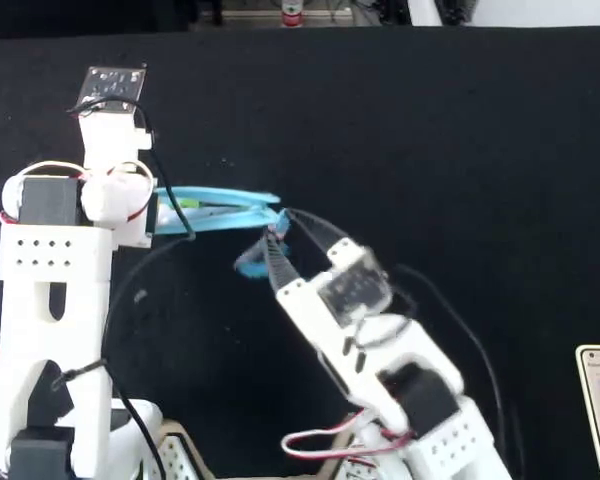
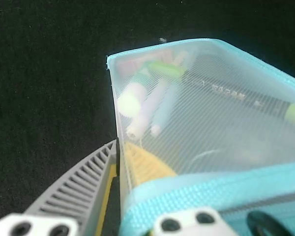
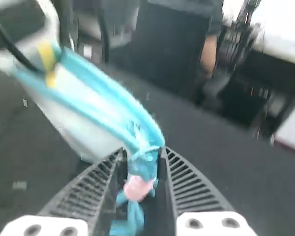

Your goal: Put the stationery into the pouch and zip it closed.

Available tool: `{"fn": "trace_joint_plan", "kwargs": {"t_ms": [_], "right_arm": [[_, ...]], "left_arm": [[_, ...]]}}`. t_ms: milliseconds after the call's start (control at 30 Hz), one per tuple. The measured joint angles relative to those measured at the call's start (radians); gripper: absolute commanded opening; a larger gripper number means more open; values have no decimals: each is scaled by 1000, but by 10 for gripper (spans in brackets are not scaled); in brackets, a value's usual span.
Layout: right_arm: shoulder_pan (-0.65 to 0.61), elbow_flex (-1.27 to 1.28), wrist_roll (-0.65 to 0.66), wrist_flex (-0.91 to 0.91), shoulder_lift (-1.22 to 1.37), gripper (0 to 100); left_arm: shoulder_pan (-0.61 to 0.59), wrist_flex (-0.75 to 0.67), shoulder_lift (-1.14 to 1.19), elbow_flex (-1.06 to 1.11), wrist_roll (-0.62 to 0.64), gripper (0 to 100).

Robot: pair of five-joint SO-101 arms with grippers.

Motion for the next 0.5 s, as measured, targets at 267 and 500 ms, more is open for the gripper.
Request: {"fn": "trace_joint_plan", "kwargs": {"t_ms": [267,500], "right_arm": [[46,-14,0,-2,104,109],[83,-14,0,2,104,109]], "left_arm": [[0,0,0,0,0,30],[0,0,0,0,0,30]]}}
